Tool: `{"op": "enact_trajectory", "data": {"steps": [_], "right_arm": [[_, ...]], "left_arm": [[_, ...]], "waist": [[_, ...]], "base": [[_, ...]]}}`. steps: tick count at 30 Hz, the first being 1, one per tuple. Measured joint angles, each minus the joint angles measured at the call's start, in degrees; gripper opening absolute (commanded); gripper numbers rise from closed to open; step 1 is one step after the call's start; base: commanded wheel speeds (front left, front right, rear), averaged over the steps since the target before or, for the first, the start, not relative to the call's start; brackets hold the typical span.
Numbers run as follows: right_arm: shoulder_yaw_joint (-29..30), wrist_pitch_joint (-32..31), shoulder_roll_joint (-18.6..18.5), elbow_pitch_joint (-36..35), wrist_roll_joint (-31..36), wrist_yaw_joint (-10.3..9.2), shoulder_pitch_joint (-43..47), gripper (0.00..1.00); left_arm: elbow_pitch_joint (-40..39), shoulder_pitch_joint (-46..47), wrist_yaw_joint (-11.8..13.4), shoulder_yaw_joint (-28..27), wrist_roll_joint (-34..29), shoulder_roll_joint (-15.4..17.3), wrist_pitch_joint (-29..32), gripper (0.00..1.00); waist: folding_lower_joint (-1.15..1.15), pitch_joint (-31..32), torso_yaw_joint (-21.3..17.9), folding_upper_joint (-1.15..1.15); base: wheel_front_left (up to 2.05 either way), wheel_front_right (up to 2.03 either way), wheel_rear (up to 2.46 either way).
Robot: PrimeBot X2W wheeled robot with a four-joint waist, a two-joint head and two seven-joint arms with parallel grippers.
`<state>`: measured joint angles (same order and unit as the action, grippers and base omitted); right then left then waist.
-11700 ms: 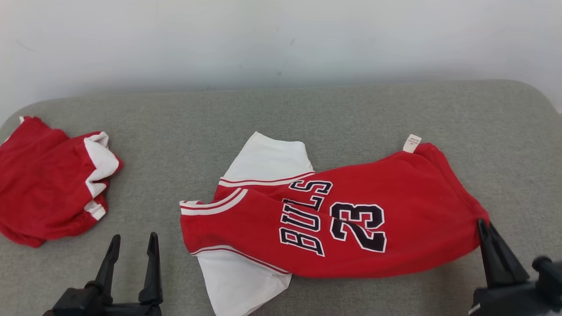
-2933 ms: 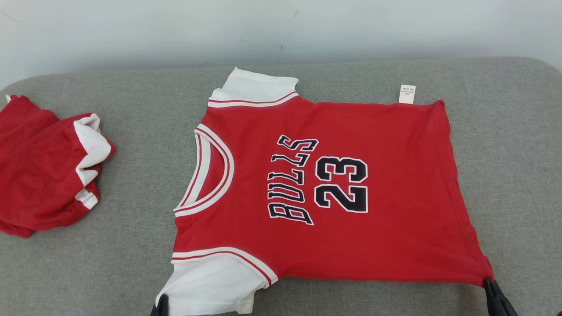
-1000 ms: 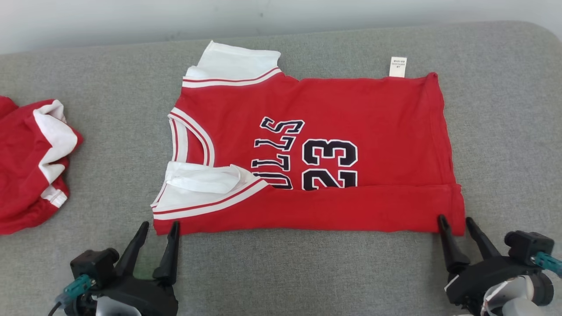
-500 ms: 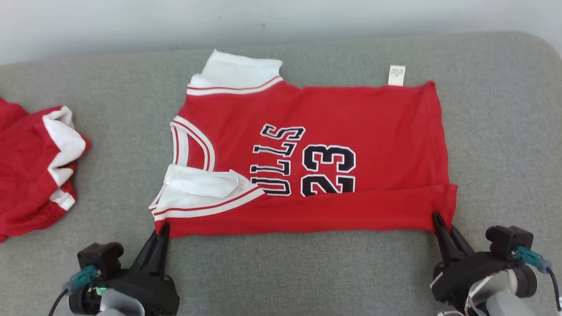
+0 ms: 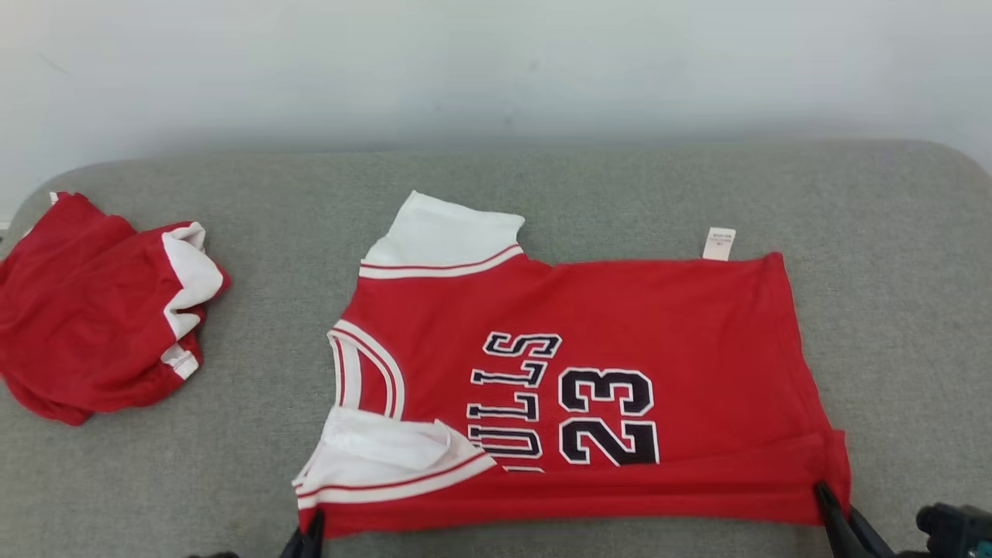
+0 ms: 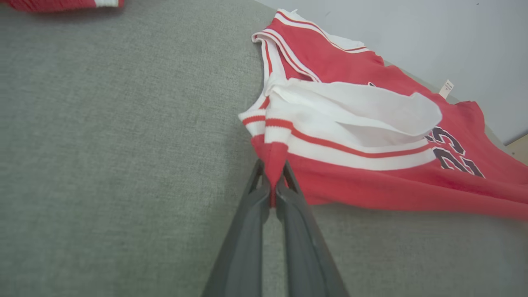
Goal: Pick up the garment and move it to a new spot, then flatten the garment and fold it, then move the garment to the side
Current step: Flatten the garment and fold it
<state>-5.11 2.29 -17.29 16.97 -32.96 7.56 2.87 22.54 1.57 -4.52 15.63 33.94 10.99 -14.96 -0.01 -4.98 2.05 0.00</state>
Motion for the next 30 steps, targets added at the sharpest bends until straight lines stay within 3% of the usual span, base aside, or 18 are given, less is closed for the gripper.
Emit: {"op": "enact_trajectory", "data": {"steps": [5,6,7,8,19,30], "right_arm": [[2.8,-2.0,1.8,-2.7,1.3,0.0,2.6,0.02],[3.3,-2.3,2.5,-3.1,1.4,0.0,2.9,0.28],[3.5,-2.4,3.0,-3.3,1.8,0.0,3.2,0.97],[3.8,-2.7,3.3,-3.5,2.4,0.0,3.4,1.0],[4.4,2.3,5.2,-9.3,9.9,0.0,1.2,1.0],[3.5,10.0,8.3,-13.0,17.4,0.0,-0.6,1.0]], "left_arm": [[-0.9,-2.2,0.8,0.9,-0.5,-0.5,0.0,0.0],[-0.8,-2.5,1.0,1.2,-0.8,-0.6,0.0,0.0],[-0.8,-2.7,1.1,1.5,-1.1,-0.8,0.0,0.67],[-0.8,-2.8,1.4,1.7,-1.7,-0.8,0.0,1.0],[-8.1,-1.9,2.8,-4.2,-3.7,-1.1,0.0,1.0],[-14.0,1.5,4.6,-9.5,-12.9,-0.5,-0.2,1.0]], "waist": [[0.0,0.6,0.2,0.0],[0.0,0.7,0.1,0.0],[0.0,0.7,0.1,0.0],[0.0,0.8,0.0,0.0],[0.01,2.4,-1.0,0.0],[0.01,3.7,-0.9,0.0]], "base": [[0.0,0.0,0.0],[0.0,0.0,0.0],[0.0,0.0,0.0],[0.0,0.0,0.0],[0.0,0.0,0.0],[0.0,0.0,0.0]]}}
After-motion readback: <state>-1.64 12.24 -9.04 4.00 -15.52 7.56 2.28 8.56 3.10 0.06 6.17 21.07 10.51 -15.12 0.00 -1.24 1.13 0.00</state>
